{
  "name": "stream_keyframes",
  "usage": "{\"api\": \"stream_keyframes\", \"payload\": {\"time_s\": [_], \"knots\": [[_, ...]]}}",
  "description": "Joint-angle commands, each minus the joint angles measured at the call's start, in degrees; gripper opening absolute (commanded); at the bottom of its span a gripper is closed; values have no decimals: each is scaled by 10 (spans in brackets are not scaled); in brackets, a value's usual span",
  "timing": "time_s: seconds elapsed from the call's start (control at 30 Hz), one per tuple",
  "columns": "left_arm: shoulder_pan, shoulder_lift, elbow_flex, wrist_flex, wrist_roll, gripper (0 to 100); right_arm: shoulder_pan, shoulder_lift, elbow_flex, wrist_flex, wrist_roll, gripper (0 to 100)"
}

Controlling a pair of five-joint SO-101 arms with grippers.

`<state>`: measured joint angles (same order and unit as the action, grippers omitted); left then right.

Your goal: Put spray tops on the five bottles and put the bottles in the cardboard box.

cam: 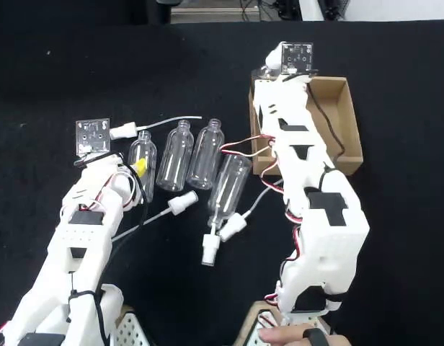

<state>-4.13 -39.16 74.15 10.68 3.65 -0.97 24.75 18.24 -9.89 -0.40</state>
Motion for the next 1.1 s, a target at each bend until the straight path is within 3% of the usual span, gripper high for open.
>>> {"api": "stream_keyframes", "payload": {"time_s": [0.0, 0.13, 0.33, 0.73, 0.9, 1.07], "knots": [[-2, -3, -5, -11, 0, 202, -11, 0, -27, -11, 5, 16], [-2, -3, -5, -11, 0, 202, -11, 0, -26, -10, 5, 21], [-2, -3, -5, -11, 0, 202, -25, -7, -7, -8, 6, 170], [-2, -3, -5, -11, 0, 202, -46, -39, 33, -8, 6, 179], [-2, -3, -5, -11, 0, 202, -45, -39, 36, -7, 4, 266], [-2, -3, -5, -11, 0, 202, -46, -45, 36, 15, 5, 273]]}}
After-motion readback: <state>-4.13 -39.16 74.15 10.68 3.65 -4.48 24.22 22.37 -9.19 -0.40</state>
